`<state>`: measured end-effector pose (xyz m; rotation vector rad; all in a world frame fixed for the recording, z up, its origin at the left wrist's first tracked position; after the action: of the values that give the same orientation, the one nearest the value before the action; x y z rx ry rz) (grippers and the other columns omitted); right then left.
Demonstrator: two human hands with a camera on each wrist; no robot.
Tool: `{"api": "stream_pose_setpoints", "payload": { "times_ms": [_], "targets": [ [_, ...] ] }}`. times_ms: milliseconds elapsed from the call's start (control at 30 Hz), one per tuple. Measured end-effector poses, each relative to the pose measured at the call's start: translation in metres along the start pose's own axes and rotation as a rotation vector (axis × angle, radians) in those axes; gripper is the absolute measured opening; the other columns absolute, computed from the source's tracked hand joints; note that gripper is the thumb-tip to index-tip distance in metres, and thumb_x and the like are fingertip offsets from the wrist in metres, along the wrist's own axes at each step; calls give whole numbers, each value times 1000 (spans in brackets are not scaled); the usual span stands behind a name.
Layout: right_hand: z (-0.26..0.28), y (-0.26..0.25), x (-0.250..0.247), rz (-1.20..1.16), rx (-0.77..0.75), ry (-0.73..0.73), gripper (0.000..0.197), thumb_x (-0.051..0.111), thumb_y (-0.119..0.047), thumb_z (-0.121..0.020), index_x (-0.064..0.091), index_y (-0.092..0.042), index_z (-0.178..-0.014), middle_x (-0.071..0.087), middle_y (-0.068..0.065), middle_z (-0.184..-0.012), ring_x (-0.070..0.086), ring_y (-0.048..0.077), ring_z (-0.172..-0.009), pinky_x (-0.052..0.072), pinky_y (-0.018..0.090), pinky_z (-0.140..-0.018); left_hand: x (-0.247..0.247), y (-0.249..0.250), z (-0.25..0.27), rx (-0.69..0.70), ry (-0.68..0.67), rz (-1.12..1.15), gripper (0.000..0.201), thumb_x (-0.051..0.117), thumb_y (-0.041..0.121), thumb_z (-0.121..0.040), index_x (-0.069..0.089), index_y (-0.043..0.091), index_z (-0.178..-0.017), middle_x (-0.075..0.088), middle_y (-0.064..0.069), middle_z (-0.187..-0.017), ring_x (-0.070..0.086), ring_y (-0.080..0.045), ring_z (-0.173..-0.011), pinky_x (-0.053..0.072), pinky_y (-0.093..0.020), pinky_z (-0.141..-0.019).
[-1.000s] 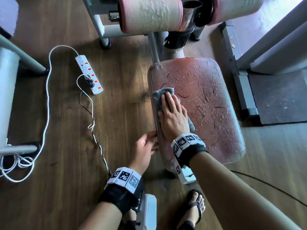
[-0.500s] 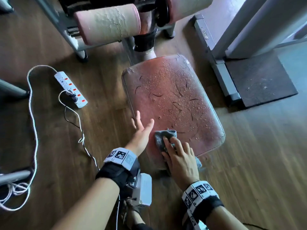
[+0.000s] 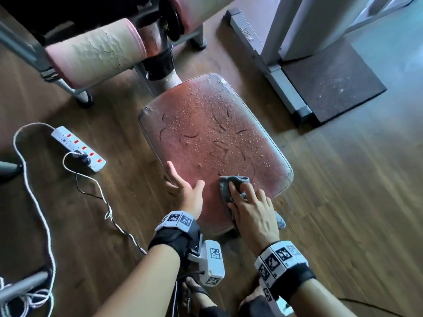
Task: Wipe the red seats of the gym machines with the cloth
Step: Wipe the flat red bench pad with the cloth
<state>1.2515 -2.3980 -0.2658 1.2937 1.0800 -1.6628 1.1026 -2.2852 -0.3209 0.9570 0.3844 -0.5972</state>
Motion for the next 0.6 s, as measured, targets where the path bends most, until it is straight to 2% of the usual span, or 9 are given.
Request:
{"api": "stream_pose_setpoints", "payload": {
  "times_ms": [133, 367, 467, 600],
  "targets": [
    [18, 7, -1, 25, -31, -22, 46, 45, -41, -94, 50, -26, -137, 51, -2, -117, 47, 24, -82, 43, 37, -67, 1, -4, -4, 25, 9, -5, 95, 61, 28, -89, -9, 35, -153, 3, -22, -156, 14, -32, -143, 16, -44, -113],
    [-17, 18, -4, -42, 20, -51, 43, 47, -39, -95, 49, -26, -137, 51, -3, -116, 47, 24, -85, 43, 38, -70, 2, -5, -6, 50, 41, 15, 97, 64, 25, -86, -6, 34, -153, 5, -22, -155, 13, -35, -144, 14, -49, -118],
    [-2, 15, -3, -32, -55, -83, 43, 43, -39, -95, 51, -25, -135, 53, -2, -114, 47, 24, -83, 44, 38, -68, 2, -3, -3, 12, 34, 40, 97, 64, 22, -86, -6, 39, -152, 8, -21, -154, 17, -36, -142, 17, -43, -114],
    [-2, 10, -4, -17, -134, -58, 45, 40, -39, -94, 54, -21, -133, 53, -1, -111, 47, 24, -79, 43, 38, -64, 3, -1, -2, -9, 20, 60, 97, 63, 21, -85, -6, 42, -151, 9, -22, -154, 19, -38, -141, 21, -45, -113]
  ]
}}
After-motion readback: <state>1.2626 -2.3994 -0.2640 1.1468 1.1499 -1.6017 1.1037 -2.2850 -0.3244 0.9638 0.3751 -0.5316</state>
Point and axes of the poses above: each hand's wrist, its own z-axis away from the middle knuckle, its own x-axis out of the palm, y = z × x, the point moved 8 cm from there along -z, towards the middle knuckle
